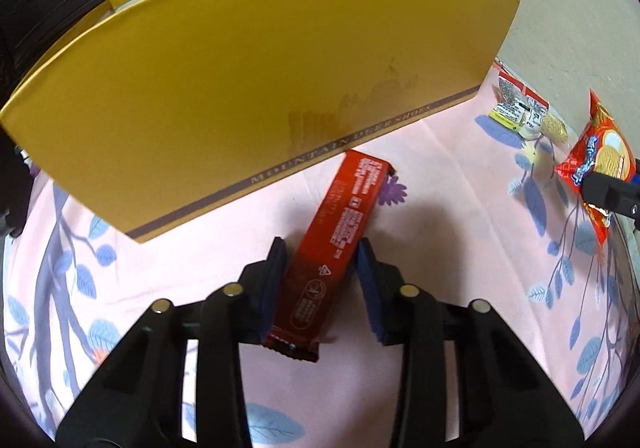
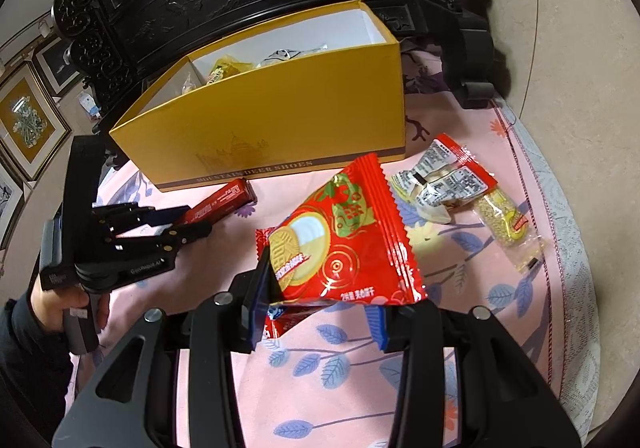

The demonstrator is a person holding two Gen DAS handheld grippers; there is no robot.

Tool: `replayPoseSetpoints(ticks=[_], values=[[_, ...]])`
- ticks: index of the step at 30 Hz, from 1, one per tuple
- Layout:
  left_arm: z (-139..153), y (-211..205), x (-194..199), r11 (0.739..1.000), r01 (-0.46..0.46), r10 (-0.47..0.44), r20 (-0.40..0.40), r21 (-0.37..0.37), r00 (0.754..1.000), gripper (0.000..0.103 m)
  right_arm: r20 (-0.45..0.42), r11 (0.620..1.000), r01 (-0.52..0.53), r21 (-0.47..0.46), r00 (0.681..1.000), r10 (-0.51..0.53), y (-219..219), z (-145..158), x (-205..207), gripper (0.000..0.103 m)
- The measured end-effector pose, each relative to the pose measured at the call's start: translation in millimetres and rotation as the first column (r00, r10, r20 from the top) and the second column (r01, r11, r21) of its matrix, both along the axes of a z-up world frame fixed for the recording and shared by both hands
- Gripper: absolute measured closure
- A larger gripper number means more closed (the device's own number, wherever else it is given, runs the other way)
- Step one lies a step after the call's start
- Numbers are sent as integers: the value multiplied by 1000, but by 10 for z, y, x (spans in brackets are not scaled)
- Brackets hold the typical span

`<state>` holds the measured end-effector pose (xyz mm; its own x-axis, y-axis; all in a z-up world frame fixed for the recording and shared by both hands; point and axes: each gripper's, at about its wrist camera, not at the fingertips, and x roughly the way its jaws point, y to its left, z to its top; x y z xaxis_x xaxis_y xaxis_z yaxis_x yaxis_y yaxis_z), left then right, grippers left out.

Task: Organize snacks
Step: 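Grasp the red bar with the left tool while the right tool holds the biscuit packet, then lift the red bar with the left tool while the right tool lifts the packet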

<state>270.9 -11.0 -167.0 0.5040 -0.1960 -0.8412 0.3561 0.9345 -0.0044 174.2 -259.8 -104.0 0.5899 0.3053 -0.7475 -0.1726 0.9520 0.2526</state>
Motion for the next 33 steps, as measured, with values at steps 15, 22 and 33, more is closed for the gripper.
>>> replayPoseSetpoints(ticks=[15,22,33], values=[[131,55,-439,992,-121,122,27,-31,992,79,-72,999,-46,1,996,46,121,-152,48,61],[20,-39,-416,990,-136,137,24,-35,990,79,-129,985,-118,-129,987,101,459,-259,127,59],[-4,-42,-454,982,-169,172,20,-84,985,80,-17,967,-63,-248,998,60,515,-156,8,78]])
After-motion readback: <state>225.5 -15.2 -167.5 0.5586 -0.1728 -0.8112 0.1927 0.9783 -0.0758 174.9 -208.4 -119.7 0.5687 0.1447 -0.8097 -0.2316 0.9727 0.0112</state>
